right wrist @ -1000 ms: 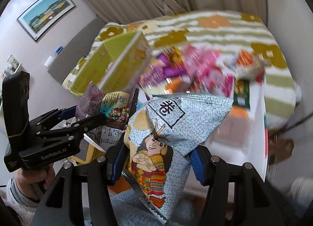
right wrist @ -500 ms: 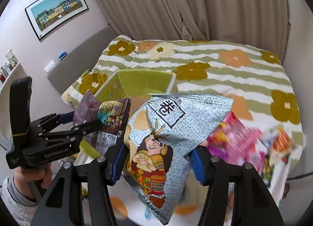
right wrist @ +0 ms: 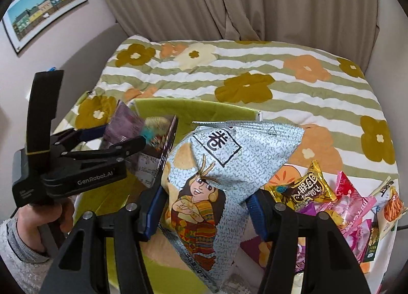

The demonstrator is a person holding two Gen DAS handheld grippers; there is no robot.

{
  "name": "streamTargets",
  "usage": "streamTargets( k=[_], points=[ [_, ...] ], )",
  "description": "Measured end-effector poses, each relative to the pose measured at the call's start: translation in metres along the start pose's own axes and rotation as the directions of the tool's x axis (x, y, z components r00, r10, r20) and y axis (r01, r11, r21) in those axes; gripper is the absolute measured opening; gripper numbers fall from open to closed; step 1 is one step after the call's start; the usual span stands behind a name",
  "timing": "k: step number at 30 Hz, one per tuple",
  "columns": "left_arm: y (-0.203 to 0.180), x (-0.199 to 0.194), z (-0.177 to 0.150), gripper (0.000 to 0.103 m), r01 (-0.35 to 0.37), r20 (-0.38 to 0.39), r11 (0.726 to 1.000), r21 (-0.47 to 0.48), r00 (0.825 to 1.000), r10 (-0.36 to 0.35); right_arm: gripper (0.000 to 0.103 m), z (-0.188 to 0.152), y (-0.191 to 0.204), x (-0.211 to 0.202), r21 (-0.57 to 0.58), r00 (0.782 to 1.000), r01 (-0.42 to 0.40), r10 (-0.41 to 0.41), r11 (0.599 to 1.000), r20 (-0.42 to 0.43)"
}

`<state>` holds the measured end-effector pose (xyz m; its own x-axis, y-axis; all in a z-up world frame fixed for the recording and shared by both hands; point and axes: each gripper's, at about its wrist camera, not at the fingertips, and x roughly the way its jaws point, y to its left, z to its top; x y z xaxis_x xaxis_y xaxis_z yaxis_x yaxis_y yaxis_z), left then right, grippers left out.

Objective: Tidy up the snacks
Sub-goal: 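Carry both bags into the green box and open both tools to drop them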

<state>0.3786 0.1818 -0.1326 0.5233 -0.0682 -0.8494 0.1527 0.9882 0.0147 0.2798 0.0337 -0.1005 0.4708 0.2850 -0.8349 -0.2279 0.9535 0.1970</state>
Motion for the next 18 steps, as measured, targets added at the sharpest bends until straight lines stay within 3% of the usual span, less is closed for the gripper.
streamTargets(
  k=[6,18],
  points=[
    [0.018,-0.003,-0.022,0.095,0.021,-0.018,0.999,-0.05,1.0,-0.022,0.054,-0.004,0.002,0.011,-0.013,0.999,0.037,-0.037,0.999,-0.029],
    [0.015,-0.031,-0.064,0.095,-0.013,-0.033,0.995,-0.098,0.999,0.009,0.056,0.009,0.013,0.033,-0.13,1.0,-0.012,0.008,0.991,-0.024]
  ],
)
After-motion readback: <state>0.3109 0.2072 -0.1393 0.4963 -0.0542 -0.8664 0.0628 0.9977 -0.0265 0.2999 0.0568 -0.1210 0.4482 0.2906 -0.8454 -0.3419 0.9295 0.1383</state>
